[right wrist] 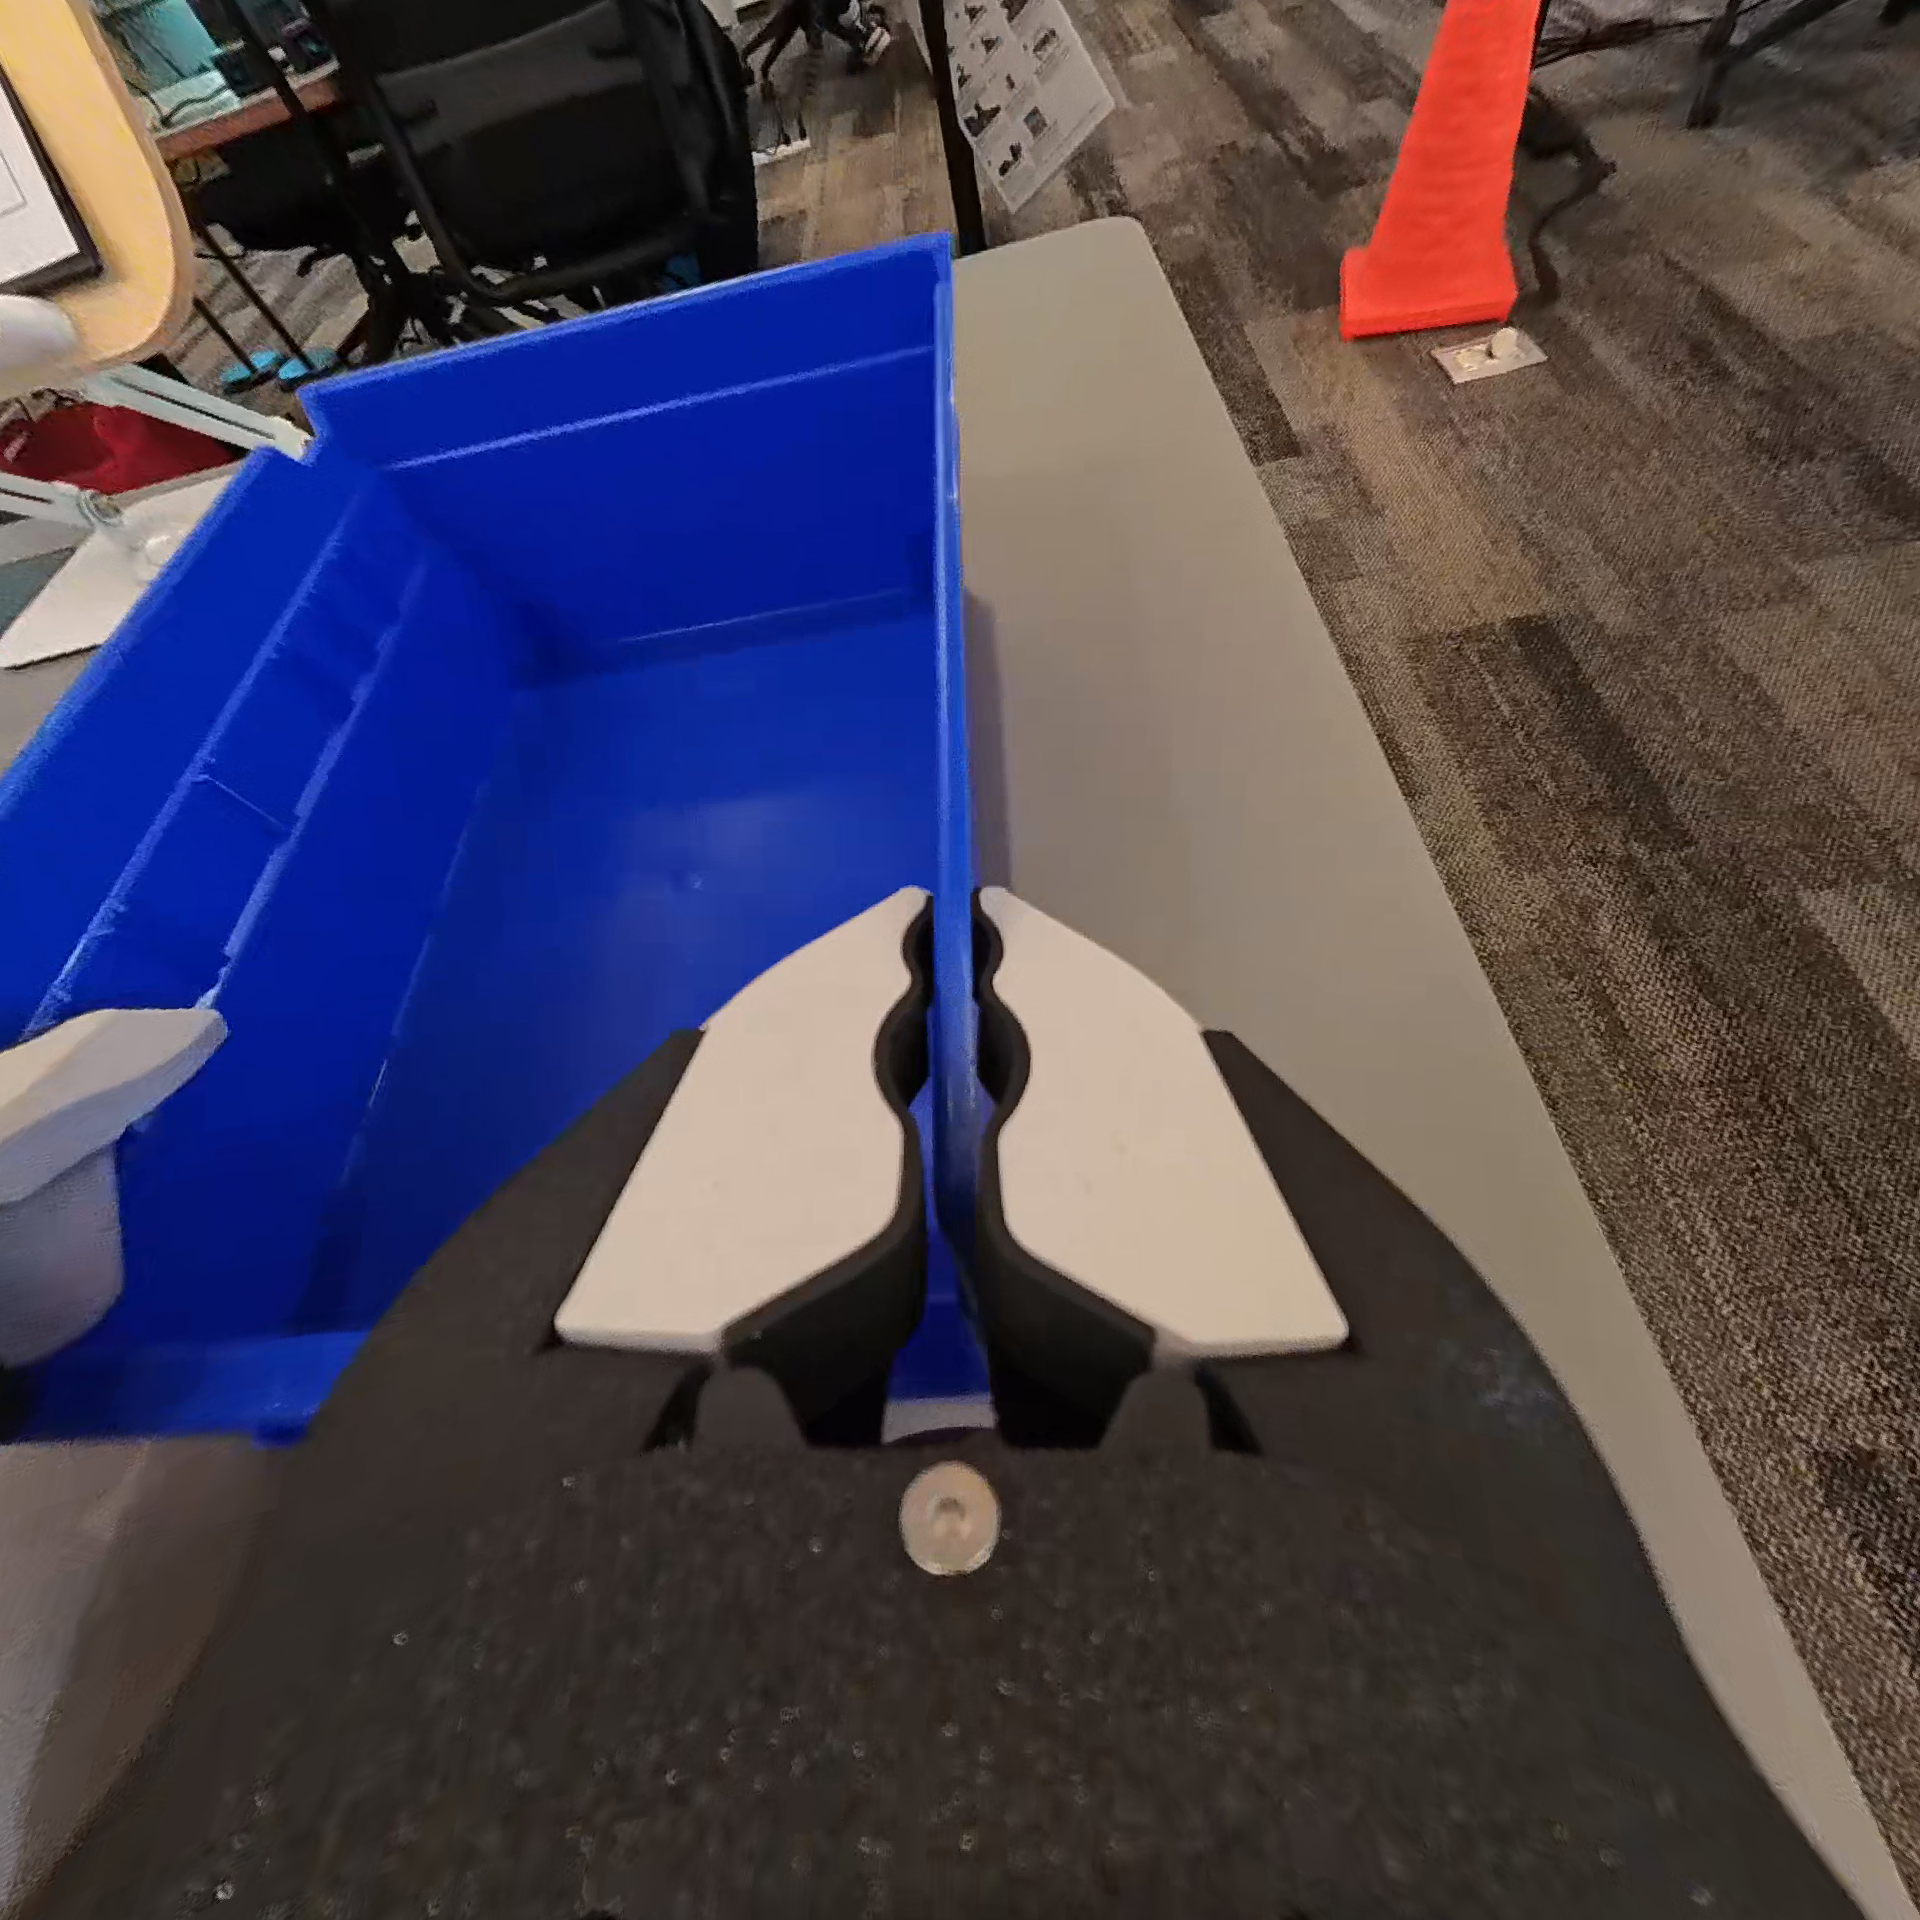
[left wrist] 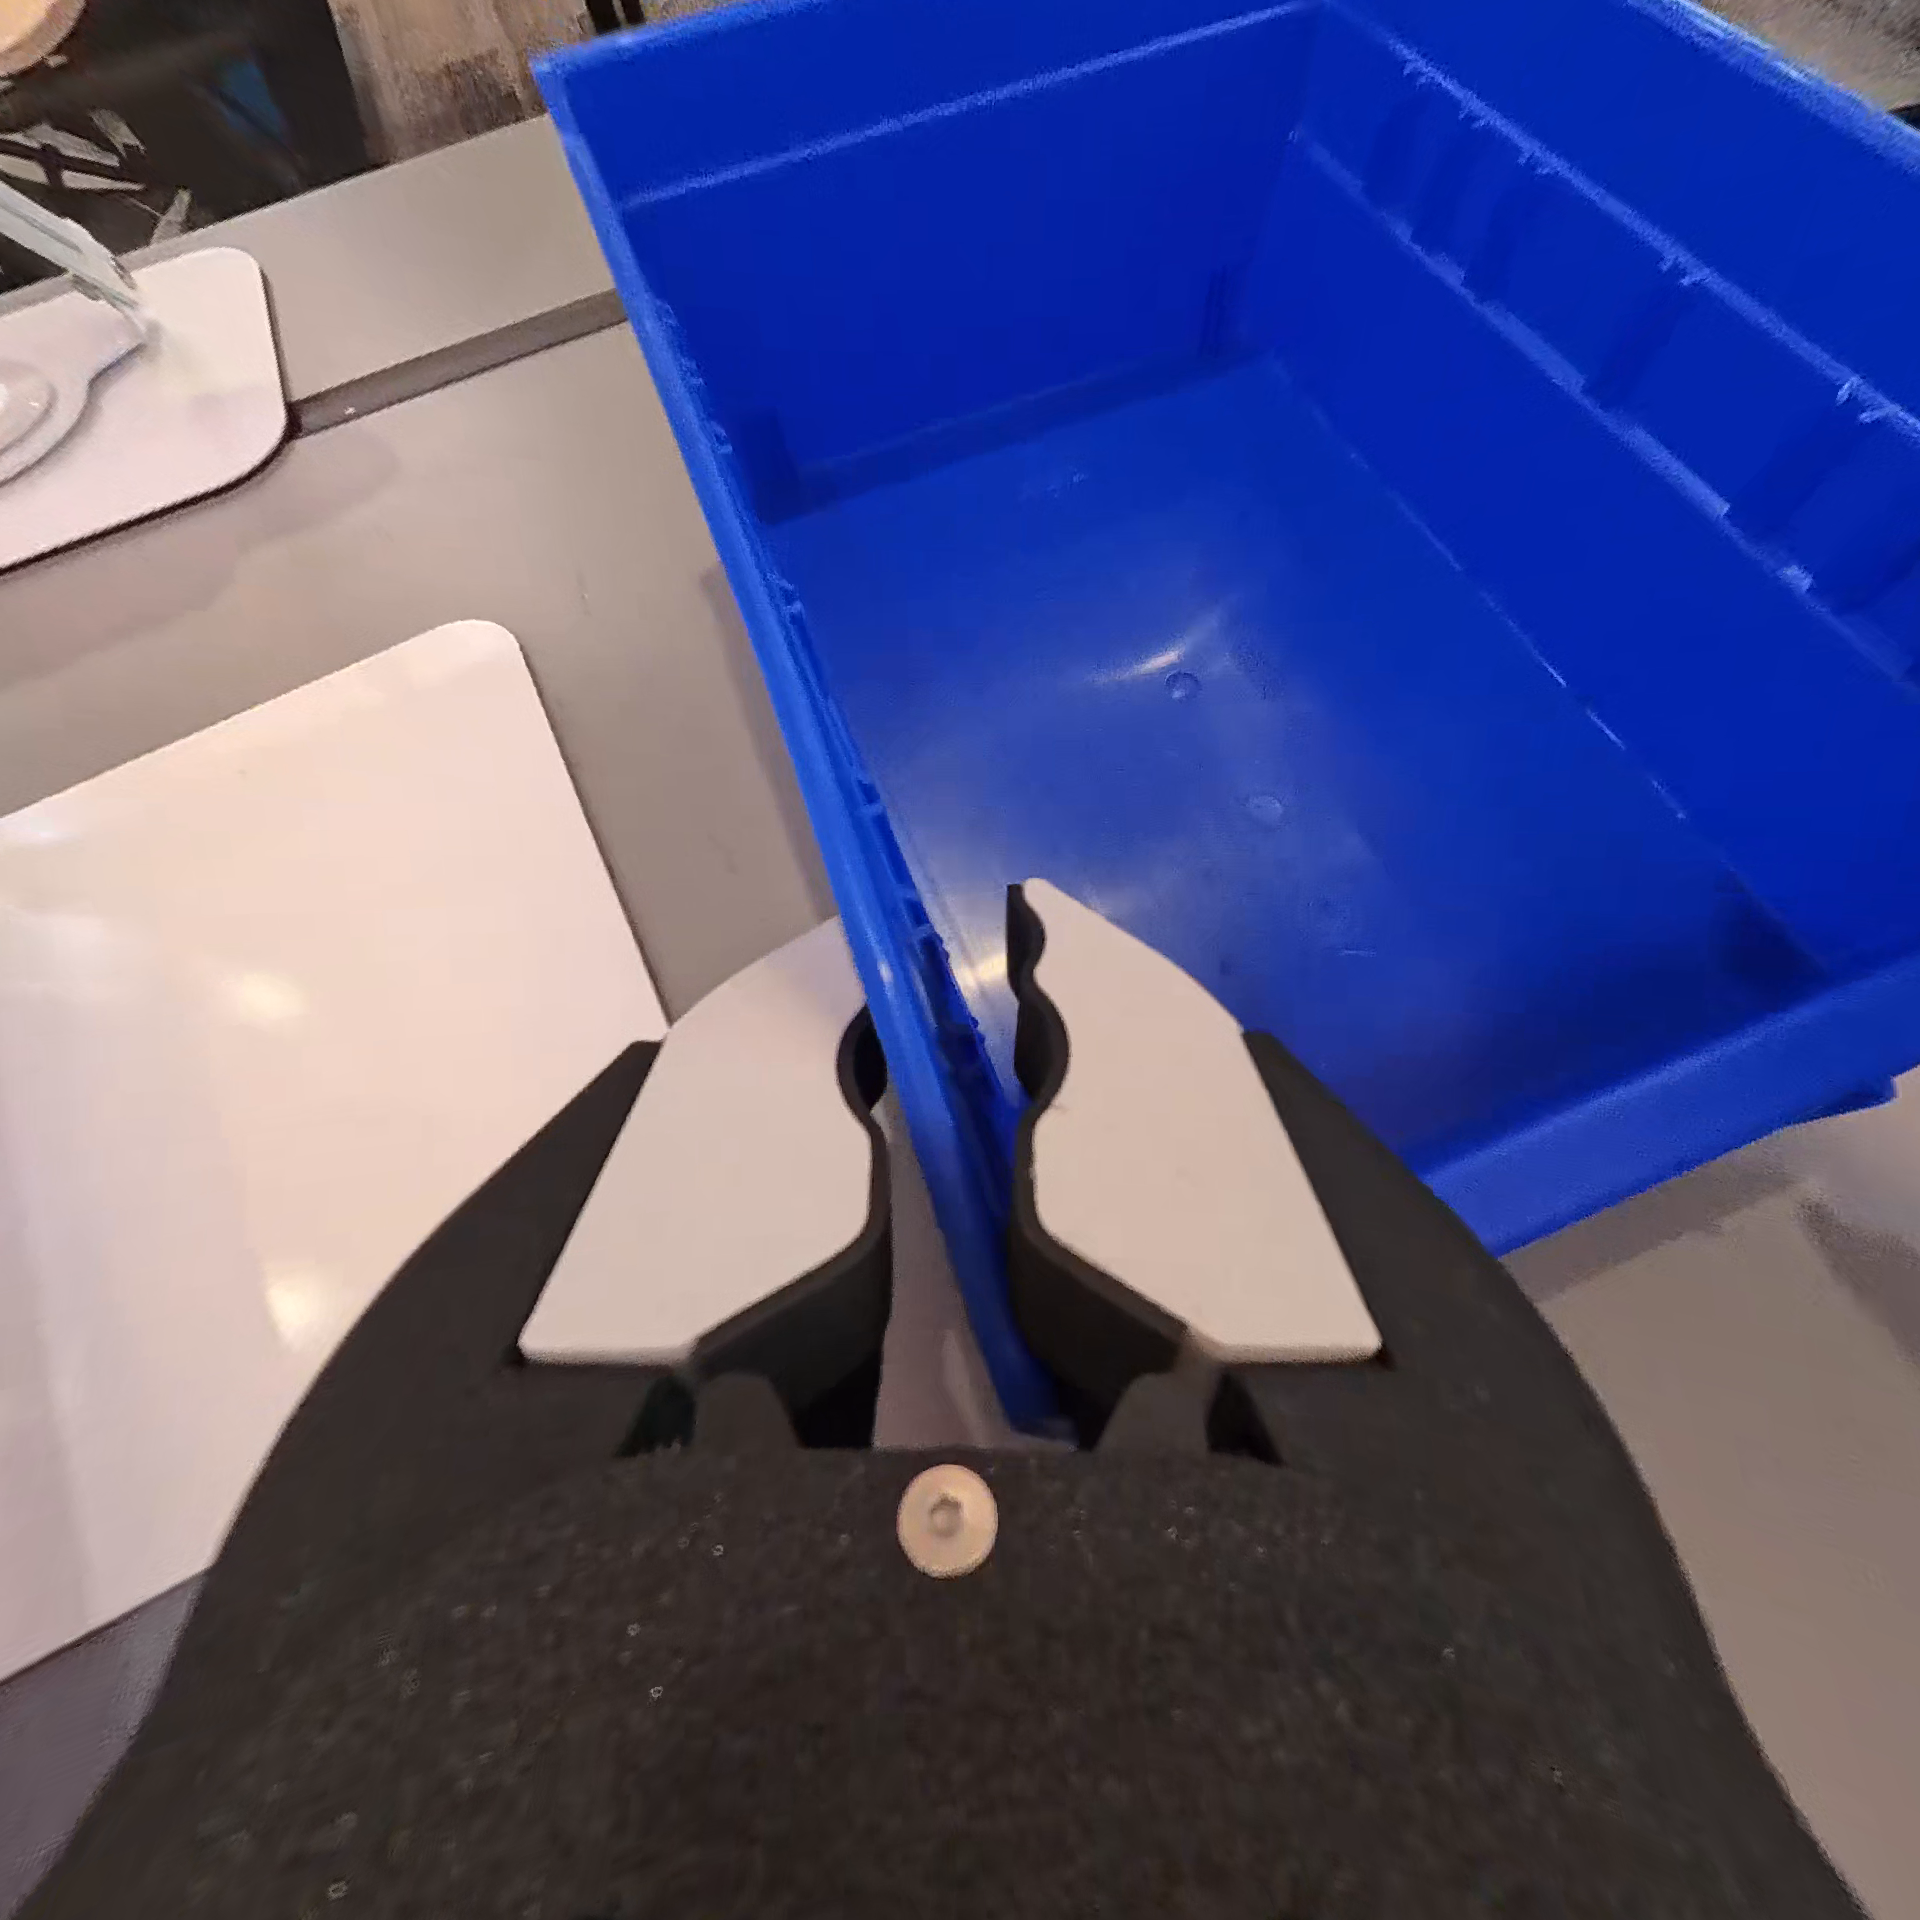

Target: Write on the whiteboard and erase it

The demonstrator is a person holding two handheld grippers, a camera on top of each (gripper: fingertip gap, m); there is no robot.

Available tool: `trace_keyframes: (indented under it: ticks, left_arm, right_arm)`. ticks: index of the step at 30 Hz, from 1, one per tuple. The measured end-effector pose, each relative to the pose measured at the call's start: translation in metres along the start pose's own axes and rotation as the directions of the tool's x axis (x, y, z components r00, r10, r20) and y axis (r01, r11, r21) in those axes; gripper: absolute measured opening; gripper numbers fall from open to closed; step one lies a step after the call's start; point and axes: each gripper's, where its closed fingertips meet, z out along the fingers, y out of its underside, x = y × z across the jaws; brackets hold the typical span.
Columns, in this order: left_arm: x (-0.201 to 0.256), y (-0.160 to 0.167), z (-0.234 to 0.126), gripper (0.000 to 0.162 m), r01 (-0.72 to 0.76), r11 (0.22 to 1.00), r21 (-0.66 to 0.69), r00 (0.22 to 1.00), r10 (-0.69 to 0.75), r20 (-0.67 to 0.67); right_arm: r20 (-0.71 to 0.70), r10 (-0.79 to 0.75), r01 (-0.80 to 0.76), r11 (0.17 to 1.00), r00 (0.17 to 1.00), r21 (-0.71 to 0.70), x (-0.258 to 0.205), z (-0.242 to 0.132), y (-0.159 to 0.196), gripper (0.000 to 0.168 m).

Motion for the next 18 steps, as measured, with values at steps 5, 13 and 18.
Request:
trace_keyframes:
  ticks: [5, 13, 18]
  left_arm:
    - [0.007, -0.004, 0.002, 0.031, 0.049, 0.999, 0.012, 0.998, -0.049, -0.044]
    - [0.005, -0.018, -0.022, 0.069, 0.101, 0.995, 0.013, 0.980, -0.097, -0.174]
    - [-0.053, -0.071, -0.111, 0.070, 0.097, 0.977, 0.189, 0.973, -0.053, -0.225]
  right_arm:
    - [-0.020, -0.030, 0.031, 0.999, 0.999, 0.015, 0.006, 0.006, -0.004, 0.007]
    - [0.074, -0.047, 0.035, 0.988, 0.996, 0.152, -0.002, -0.022, -0.038, 0.033]
    - [0.170, -0.123, 0.043, 0.911, 0.978, 0.410, -0.044, -0.079, -0.095, 0.047]
